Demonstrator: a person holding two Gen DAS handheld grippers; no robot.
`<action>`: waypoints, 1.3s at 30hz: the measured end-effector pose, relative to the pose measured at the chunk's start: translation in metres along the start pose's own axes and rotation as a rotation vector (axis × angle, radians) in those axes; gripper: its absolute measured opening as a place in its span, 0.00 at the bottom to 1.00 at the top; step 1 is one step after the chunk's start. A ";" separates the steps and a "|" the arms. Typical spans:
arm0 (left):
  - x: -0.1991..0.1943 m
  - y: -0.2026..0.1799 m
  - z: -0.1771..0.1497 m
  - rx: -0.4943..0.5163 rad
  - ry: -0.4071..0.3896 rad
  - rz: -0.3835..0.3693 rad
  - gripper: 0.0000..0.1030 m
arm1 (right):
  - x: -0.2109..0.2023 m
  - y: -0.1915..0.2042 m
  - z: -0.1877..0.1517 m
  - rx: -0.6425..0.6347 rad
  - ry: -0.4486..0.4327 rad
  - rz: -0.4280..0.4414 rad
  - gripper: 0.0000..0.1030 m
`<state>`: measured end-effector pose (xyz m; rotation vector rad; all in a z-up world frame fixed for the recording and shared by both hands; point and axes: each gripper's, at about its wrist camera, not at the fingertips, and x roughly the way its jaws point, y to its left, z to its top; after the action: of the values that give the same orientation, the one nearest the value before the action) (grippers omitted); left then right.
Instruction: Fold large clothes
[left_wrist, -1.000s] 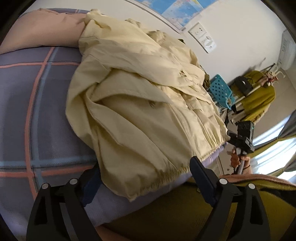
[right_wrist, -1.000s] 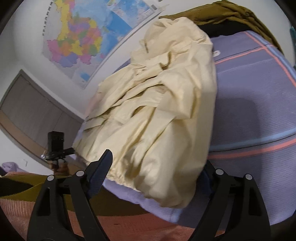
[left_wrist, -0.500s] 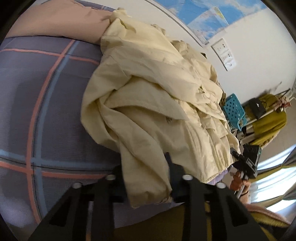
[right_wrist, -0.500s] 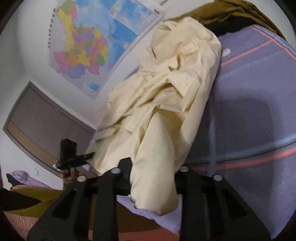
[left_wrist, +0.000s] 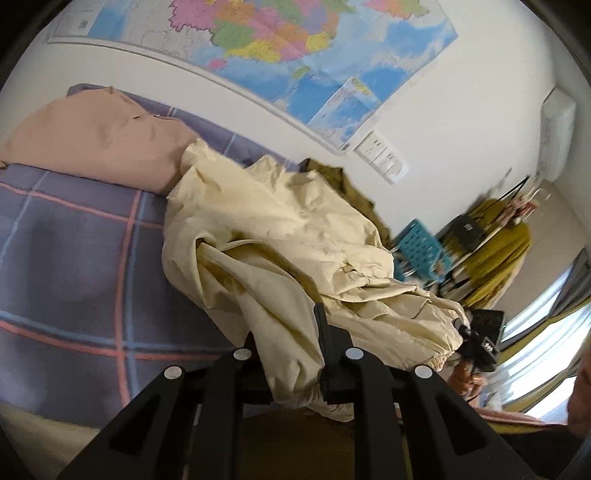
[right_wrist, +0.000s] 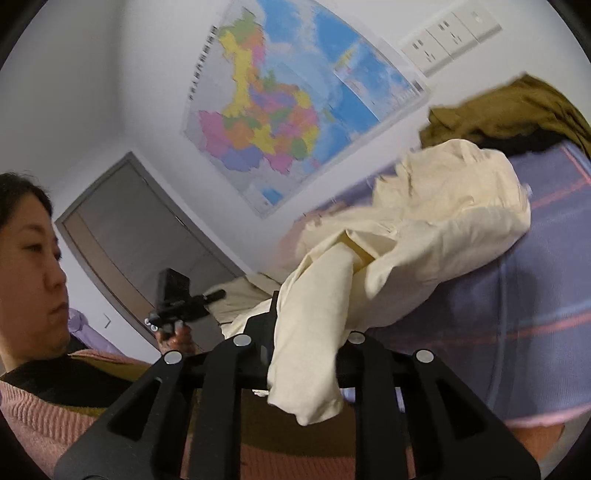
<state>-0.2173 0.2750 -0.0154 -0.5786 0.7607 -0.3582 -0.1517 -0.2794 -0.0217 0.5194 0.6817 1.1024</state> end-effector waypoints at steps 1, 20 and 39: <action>0.003 -0.001 -0.001 0.004 0.011 0.001 0.14 | 0.001 -0.003 -0.003 0.016 0.016 -0.025 0.17; 0.027 -0.014 0.100 0.004 0.037 0.061 0.14 | 0.019 -0.011 0.097 0.091 -0.155 -0.041 0.17; 0.097 0.005 0.211 -0.007 0.081 0.171 0.15 | 0.081 -0.078 0.192 0.176 -0.119 -0.122 0.18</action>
<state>0.0025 0.3059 0.0516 -0.5041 0.8836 -0.2226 0.0596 -0.2421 0.0375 0.6799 0.7002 0.8942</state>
